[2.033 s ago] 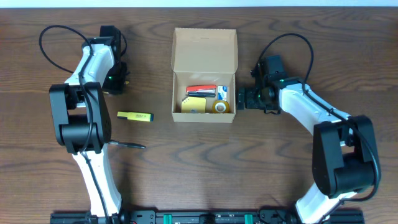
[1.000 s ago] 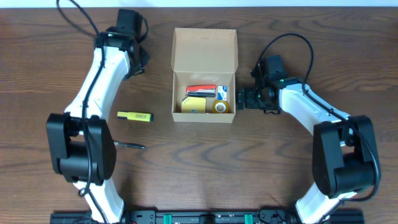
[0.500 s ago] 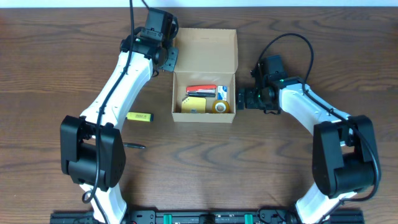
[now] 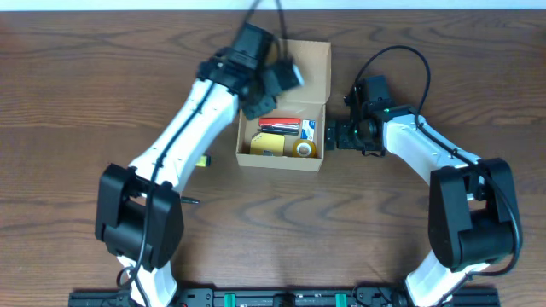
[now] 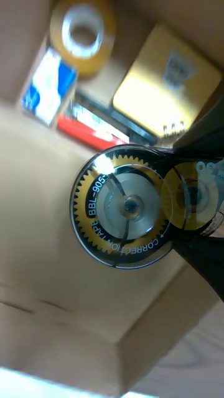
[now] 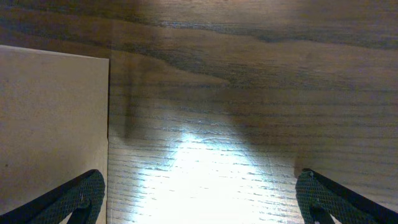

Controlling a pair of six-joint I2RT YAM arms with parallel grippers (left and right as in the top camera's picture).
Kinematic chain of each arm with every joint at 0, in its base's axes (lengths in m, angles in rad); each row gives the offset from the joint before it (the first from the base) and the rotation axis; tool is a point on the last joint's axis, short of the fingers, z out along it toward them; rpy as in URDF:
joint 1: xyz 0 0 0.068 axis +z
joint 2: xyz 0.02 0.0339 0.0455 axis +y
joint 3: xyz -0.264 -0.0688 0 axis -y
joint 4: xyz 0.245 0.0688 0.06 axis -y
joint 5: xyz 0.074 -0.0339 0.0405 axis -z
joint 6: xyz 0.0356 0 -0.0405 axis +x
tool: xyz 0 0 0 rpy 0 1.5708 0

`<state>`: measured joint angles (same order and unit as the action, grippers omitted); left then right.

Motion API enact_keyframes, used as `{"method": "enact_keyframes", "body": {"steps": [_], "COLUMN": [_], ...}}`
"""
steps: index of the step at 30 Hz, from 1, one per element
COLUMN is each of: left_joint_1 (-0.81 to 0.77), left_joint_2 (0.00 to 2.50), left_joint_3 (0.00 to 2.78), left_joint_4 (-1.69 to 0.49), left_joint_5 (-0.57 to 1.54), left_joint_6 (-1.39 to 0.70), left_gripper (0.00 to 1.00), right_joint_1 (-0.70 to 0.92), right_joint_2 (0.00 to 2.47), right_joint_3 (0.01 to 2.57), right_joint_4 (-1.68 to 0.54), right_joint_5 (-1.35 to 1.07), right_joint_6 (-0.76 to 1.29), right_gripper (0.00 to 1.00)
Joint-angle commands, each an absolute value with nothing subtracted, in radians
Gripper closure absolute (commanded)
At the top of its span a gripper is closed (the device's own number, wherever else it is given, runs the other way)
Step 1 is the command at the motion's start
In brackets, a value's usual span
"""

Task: Pack container
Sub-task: 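Lift the correction tape with the left gripper toward the box, then lower the correction tape into the box and open the left gripper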

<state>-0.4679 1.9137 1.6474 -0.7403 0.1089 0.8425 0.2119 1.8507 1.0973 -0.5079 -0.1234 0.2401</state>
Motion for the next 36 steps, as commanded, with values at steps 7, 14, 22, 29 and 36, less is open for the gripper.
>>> {"method": "enact_keyframes", "body": {"steps": [7, 14, 22, 29, 36], "left_joint_1": [-0.519, -0.527, -0.526, -0.522, -0.522], "left_joint_2": [1.874, 1.985, 2.077, 2.128, 2.138], "left_joint_3": [1.653, 1.652, 1.652, 1.652, 1.652], "left_joint_4": [-0.865, -0.823, -0.782, -0.727, -0.712], "left_joint_5": [0.131, 0.119, 0.120, 0.076, 0.071], "left_joint_6": [1.070, 1.230, 1.261, 1.266, 1.279], "left_gripper": [0.95, 0.94, 0.95, 0.94, 0.80], "right_joint_1": [0.205, 0.205, 0.205, 0.205, 0.205], "right_joint_2": [1.852, 1.852, 1.852, 1.852, 1.852], "right_joint_3": [1.095, 1.095, 1.095, 1.095, 1.095], "right_joint_4": [-0.509, -0.509, -0.509, -0.509, -0.509], "right_joint_5": [-0.128, -0.128, -0.128, -0.128, -0.128], "right_joint_6": [0.227, 0.227, 0.227, 0.227, 0.227], "right_gripper": [0.01, 0.01, 0.01, 0.01, 0.01]}}
